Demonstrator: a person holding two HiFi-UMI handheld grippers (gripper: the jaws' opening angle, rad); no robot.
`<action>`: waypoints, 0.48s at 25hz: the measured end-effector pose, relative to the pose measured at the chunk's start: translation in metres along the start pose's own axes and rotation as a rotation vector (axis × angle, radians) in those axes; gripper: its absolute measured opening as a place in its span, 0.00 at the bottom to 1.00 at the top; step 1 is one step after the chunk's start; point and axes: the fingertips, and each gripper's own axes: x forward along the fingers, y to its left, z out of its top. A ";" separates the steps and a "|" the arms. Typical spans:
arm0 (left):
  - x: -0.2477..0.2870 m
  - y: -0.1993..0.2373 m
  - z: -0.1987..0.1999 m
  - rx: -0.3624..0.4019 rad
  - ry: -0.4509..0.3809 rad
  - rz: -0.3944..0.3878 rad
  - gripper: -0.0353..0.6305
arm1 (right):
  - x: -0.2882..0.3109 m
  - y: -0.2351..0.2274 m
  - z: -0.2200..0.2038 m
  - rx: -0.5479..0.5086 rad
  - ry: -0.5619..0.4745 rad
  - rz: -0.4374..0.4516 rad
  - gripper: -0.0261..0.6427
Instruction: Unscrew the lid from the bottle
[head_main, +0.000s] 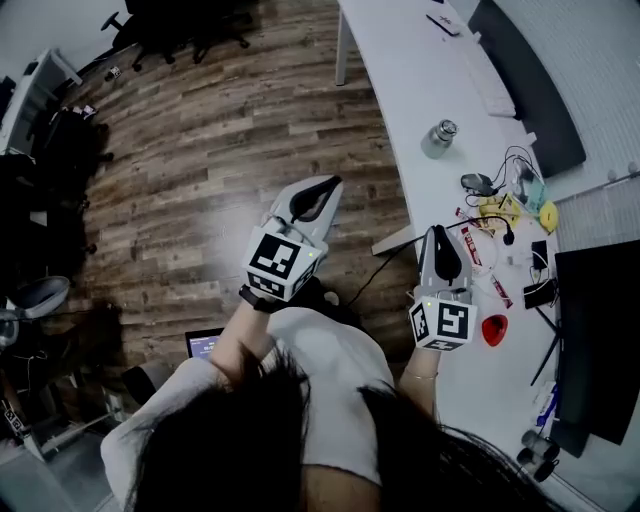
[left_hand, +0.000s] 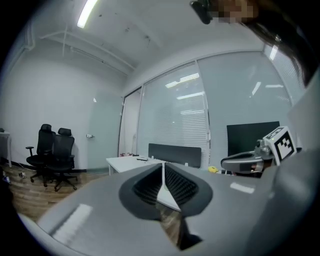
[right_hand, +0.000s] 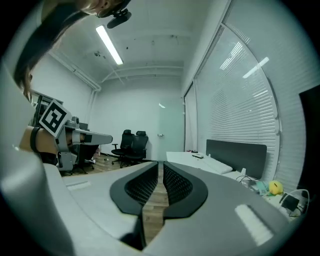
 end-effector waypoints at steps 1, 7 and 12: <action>-0.002 0.001 -0.001 -0.008 0.000 0.000 0.15 | 0.002 0.002 0.000 0.008 -0.002 0.007 0.05; -0.003 0.016 -0.007 -0.030 0.004 0.017 0.15 | 0.019 0.013 0.001 0.038 -0.001 0.051 0.14; 0.011 0.043 -0.010 -0.042 0.008 0.021 0.22 | 0.049 0.017 0.001 0.049 0.003 0.061 0.19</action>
